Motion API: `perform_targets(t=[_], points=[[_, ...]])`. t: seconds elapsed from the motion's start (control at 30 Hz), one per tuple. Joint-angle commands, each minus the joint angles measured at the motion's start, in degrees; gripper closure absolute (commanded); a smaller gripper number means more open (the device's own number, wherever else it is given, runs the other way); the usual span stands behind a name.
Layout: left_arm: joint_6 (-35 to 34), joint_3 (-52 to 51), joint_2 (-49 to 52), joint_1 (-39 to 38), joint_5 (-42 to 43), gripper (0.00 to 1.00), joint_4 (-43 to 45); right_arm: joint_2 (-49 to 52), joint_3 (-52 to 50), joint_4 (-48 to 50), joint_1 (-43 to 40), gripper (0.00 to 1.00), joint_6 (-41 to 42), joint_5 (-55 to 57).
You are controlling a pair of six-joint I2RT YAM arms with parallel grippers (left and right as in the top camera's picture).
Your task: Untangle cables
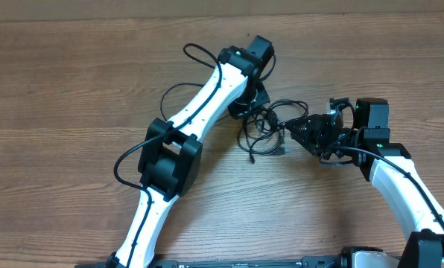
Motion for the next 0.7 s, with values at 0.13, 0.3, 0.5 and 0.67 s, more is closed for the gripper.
perform_targets(t=[0.13,0.3,0.5,0.67], points=[[16.46,3.89,-6.97,2.93,7.65,0.96,-2.97,-1.22,0.50,0.11,-0.26,0.62,2.60,1.46],[21.35,3.89,-12.76,2.93,8.07,0.96,-4.68,-1.20,0.50,2.62,1.20,0.61,7.72,2.01],[27.85,3.89,-16.33,2.89,14.10,0.96,-7.26,-1.16,0.50,8.11,9.05,0.54,12.26,7.74],[33.90,3.89,-16.33,2.89,17.44,0.96,-9.05,-1.16,0.50,13.77,11.30,0.54,15.89,8.11]])
